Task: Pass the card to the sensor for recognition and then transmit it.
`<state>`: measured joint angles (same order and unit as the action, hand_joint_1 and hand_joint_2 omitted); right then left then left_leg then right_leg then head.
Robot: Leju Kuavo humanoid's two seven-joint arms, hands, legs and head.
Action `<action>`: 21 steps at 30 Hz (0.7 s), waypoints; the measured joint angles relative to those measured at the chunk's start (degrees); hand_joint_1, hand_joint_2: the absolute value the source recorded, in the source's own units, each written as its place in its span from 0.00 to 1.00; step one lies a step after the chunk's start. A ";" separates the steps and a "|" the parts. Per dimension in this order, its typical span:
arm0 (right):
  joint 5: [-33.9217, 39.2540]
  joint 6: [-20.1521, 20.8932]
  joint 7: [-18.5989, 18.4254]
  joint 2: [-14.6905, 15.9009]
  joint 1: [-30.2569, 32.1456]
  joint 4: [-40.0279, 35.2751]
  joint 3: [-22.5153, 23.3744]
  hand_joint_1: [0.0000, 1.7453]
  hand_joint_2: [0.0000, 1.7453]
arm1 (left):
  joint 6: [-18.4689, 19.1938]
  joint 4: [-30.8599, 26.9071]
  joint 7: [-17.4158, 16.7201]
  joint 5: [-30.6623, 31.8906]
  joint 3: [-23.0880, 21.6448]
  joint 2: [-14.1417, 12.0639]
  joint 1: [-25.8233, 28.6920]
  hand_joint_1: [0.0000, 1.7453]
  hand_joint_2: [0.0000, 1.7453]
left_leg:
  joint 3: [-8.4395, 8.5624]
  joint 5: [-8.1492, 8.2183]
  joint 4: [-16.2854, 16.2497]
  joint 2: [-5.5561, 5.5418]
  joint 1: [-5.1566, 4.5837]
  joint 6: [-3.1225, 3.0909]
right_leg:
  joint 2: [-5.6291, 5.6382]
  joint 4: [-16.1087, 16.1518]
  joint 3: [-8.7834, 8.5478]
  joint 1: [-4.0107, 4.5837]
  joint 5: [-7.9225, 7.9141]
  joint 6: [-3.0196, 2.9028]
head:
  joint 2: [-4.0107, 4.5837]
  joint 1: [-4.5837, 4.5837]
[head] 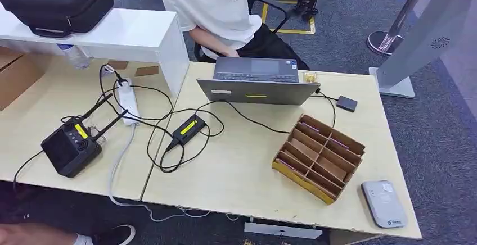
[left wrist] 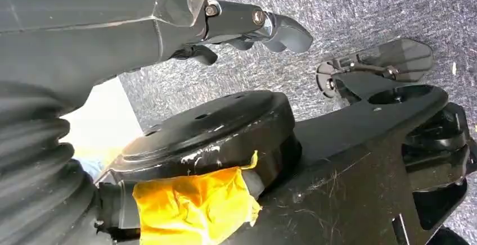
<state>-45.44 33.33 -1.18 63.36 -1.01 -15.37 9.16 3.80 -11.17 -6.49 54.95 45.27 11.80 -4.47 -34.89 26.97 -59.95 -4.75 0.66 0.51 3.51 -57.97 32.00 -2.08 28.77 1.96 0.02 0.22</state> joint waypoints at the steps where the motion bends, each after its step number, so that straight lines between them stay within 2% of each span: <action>1: 0.00 0.02 0.06 -0.11 0.36 0.13 0.02 0.00 0.00 | 0.00 0.00 0.00 0.05 0.00 0.00 -0.01 0.00 1.00 | 0.01 0.00 0.01 0.05 0.00 0.00 | 0.03 0.00 0.00 0.00 0.00 0.00 | 0.00 -0.02; 4: 0.00 -0.44 0.04 -1.02 1.15 0.87 0.02 0.00 0.00 | 0.04 0.00 -0.06 0.26 0.00 0.00 -0.05 0.00 1.00 | 0.05 0.00 0.02 0.06 0.03 0.00 | 0.05 0.00 0.01 0.03 0.01 -0.01 | 0.00 0.02; 6: 0.00 -2.14 -0.81 -3.37 1.48 1.86 0.04 0.00 0.00 | 0.07 0.00 -0.15 0.53 0.00 0.02 -0.07 0.00 1.00 | 0.09 0.01 0.04 0.06 0.15 0.02 | 0.05 0.01 0.00 0.15 0.03 -0.03 | 0.00 0.00; 11: 1.75 -4.46 -5.11 -15.18 2.07 4.50 0.26 0.00 0.00 | 0.13 0.00 -0.92 1.25 0.00 0.13 -0.31 0.00 1.00 | 0.14 0.05 0.07 0.04 0.24 0.07 | 0.02 0.03 -0.16 0.26 0.05 -0.08 | 0.00 0.07; 13: 3.35 -5.47 -8.92 -21.21 2.12 5.03 1.03 0.00 0.00 | 0.13 0.00 -1.38 1.49 0.00 0.15 -0.46 0.00 1.00 | 0.19 0.05 0.14 0.07 0.31 0.08 | 0.06 0.02 -0.17 0.31 0.04 -0.10 | 0.00 -0.02; 16: 6.07 -6.44 -12.67 -30.35 1.97 5.38 2.60 0.00 0.00 | 0.09 0.00 -1.99 1.47 0.13 0.15 -0.63 0.00 1.00 | 0.28 0.09 0.23 0.10 0.45 0.27 | 0.14 0.01 -0.21 0.44 0.06 -0.26 | 0.00 -0.13; 17: 6.83 -7.27 -13.78 -33.10 1.88 5.40 3.21 0.00 1.00 | 0.07 0.00 -2.21 1.49 0.22 0.17 -0.65 0.00 1.00 | 0.30 0.08 0.24 0.10 0.46 0.29 | 0.14 0.00 -0.22 0.46 0.09 -0.30 | 0.00 0.02; 18: 7.57 -9.08 -15.00 -35.88 1.72 5.38 3.92 0.00 1.00 | -0.09 0.00 -2.54 1.58 0.31 0.17 -0.69 0.00 1.00 | 0.32 0.05 0.28 0.10 0.49 0.34 | 0.13 -0.01 -0.25 0.48 0.09 -0.30 | 0.00 -0.11; 21: 7.65 -20.33 -18.18 -44.68 0.72 5.36 5.99 0.00 1.00 | -1.50 0.00 -3.13 2.16 0.39 0.28 -0.84 0.00 1.00 | 0.42 0.02 0.36 0.11 0.52 0.44 | 0.15 -0.02 -0.28 0.52 0.09 -0.42 | 0.00 0.00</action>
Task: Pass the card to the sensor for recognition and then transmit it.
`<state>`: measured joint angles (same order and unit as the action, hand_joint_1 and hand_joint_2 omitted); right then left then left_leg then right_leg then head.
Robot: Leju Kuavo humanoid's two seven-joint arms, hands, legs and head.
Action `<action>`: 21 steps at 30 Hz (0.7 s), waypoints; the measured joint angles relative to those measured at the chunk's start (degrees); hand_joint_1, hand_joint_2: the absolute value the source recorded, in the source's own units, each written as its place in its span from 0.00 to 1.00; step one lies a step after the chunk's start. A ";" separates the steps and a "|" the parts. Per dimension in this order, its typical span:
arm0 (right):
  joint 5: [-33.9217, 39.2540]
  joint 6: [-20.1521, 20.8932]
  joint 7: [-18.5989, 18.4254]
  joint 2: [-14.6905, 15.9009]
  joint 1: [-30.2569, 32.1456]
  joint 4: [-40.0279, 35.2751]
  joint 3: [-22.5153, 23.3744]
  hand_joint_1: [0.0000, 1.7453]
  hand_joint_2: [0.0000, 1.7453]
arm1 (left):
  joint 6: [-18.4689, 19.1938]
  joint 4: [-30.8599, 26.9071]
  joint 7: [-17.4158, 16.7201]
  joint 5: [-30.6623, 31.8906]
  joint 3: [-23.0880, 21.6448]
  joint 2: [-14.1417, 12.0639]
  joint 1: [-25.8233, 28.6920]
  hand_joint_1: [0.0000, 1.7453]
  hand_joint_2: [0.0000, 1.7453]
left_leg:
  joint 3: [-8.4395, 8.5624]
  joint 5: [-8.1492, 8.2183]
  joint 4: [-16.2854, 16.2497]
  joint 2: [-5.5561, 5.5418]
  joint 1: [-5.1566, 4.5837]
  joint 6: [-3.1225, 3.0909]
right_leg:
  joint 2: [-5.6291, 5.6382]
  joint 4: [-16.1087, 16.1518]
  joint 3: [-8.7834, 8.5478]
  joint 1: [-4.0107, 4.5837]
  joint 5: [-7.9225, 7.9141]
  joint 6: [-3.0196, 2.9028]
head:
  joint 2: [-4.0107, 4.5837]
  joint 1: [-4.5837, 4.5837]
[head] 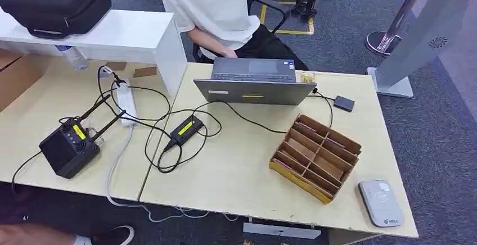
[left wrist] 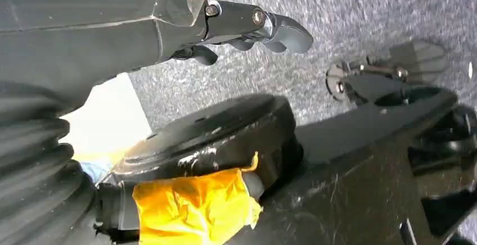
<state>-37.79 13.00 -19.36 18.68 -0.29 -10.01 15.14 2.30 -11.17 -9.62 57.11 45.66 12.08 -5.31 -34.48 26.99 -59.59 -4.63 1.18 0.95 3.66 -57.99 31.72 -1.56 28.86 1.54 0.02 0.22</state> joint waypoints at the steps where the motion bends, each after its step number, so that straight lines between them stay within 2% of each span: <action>1: -0.48 -2.32 -0.64 -1.99 -0.39 -0.02 0.27 0.00 1.00 | -1.06 0.00 0.11 0.07 0.00 0.14 0.02 0.00 1.00 | 0.03 0.00 0.02 0.02 0.01 0.00 | 0.01 0.00 -0.01 0.01 0.00 -0.01 | 0.00 -0.13; 2: -0.55 -3.85 -1.08 -4.09 -0.68 -0.02 0.53 0.00 1.00 | -1.98 0.00 0.22 0.07 0.02 0.24 0.04 0.00 0.00 | 0.04 0.00 0.02 0.02 0.01 0.00 | 0.00 0.00 -0.02 0.01 0.04 -0.06 | 0.00 0.00; 3: -0.39 -5.20 -1.27 -6.14 -0.97 -0.02 0.99 0.00 1.00 | -3.36 0.00 0.22 0.04 0.09 0.40 0.06 0.00 1.00 | 0.04 -0.01 0.02 -0.02 0.00 0.01 | -0.03 -0.01 -0.03 0.00 0.04 -0.07 | 0.00 0.02; 5: -0.31 -7.33 -1.04 -9.37 -1.32 -0.04 1.86 0.00 1.00 | -5.36 0.00 0.20 -0.59 0.54 0.55 0.20 0.00 1.00 | 0.03 -0.03 0.02 -0.01 0.01 0.06 | -0.03 -0.02 -0.04 0.01 0.05 -0.08 | 0.00 0.02; 8: -0.79 -8.85 0.39 -12.92 -1.50 -0.07 2.56 0.00 1.00 | -5.84 0.00 -0.04 -1.46 1.60 0.73 0.18 0.00 1.00 | 0.02 -0.03 0.02 -0.01 0.00 0.06 | -0.03 -0.02 -0.04 -0.01 0.05 -0.08 | -0.02 0.00; 11: -1.55 -9.00 1.39 -15.60 -1.53 -0.07 2.60 0.00 1.00 | -6.71 0.00 -1.58 -1.36 2.01 0.75 0.07 0.00 1.00 | 0.02 0.04 0.03 -0.01 0.00 0.16 | -0.02 -0.01 -0.05 -0.01 0.05 -0.08 | 0.00 -0.07; 15: -2.76 -10.22 0.93 -20.03 -1.52 -0.07 2.60 0.00 1.00 | -7.05 0.00 -4.32 -0.52 2.32 0.77 -0.24 0.00 1.00 | 0.04 0.05 0.03 -0.01 0.01 0.19 | -0.02 -0.02 -0.06 0.00 0.07 -0.11 | 0.00 -0.02; 18: -2.82 -10.90 0.85 -21.79 -1.44 -0.04 2.60 0.00 1.00 | -7.29 0.00 -4.76 -0.37 2.34 0.77 -0.29 0.00 1.00 | 0.05 0.05 0.03 -0.01 0.00 0.19 | -0.01 -0.02 -0.08 0.00 0.07 -0.11 | 0.00 -0.04; 21: -2.30 -13.31 2.73 -22.97 -1.38 -0.04 2.76 0.00 1.00 | -8.73 0.00 -4.85 0.02 2.34 0.77 -0.38 0.00 1.00 | 0.05 0.05 0.03 0.02 0.00 0.20 | -0.01 -0.02 -0.08 0.00 0.07 -0.11 | -0.02 0.00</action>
<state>-40.08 -0.31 -16.63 -4.29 -1.67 -10.05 17.90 -6.43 -11.17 -14.47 57.13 48.00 12.85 -5.69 -34.43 27.04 -59.57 -4.61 1.18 1.14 3.66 -58.01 31.64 -1.56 28.93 1.43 0.00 0.22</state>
